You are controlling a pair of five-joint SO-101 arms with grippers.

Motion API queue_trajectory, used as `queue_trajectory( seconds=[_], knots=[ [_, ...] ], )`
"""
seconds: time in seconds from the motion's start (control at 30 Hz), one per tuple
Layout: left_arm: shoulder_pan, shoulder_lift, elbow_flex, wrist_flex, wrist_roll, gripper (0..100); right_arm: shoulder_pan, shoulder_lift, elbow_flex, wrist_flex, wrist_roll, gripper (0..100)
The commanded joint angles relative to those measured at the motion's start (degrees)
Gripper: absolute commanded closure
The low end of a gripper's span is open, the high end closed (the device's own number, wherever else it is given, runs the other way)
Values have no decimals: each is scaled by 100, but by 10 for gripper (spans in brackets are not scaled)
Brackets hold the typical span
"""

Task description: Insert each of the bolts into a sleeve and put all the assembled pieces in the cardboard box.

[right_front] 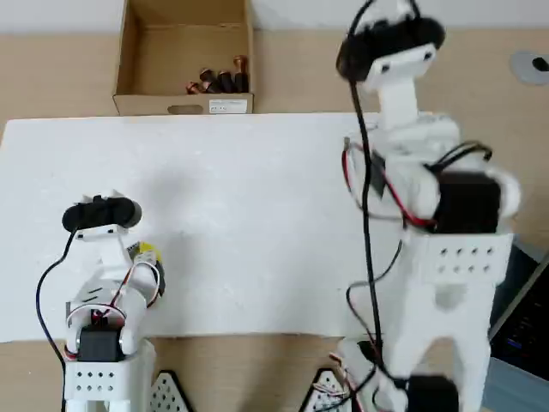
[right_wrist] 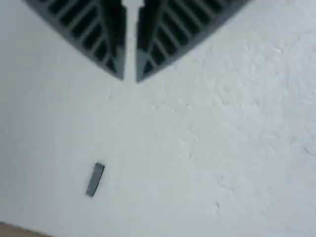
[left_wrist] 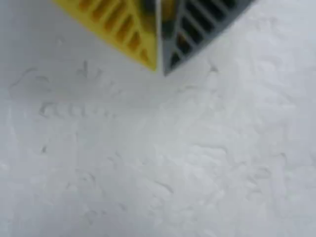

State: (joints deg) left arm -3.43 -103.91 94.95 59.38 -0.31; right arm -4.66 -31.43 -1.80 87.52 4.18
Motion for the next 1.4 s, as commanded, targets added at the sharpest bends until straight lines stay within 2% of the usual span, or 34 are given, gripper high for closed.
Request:
queue_trajectory(
  seconds=[0.0, 0.3, 0.5, 0.63, 1.03, 1.37],
  knots=[
    [-44, -48, -26, -9, 26, 998, 92, -1051, 1613, -800, -26, 989],
    [-44, -48, -26, -9, 26, 998, 110, -3169, 5130, -2048, 0, 989],
    [-44, -48, -26, -9, 26, 998, 110, -4541, 6914, -2734, 0, 989],
    [-44, -48, -26, -9, 26, 998, 110, -5464, 7846, -2822, -18, 989],
    [-44, -48, -26, -9, 26, 998, 101, -7837, 9481, -2470, -9, 989],
    [-44, -48, -26, -9, 26, 998, 110, -7837, 9780, -2374, -35, 989]
  ],
)
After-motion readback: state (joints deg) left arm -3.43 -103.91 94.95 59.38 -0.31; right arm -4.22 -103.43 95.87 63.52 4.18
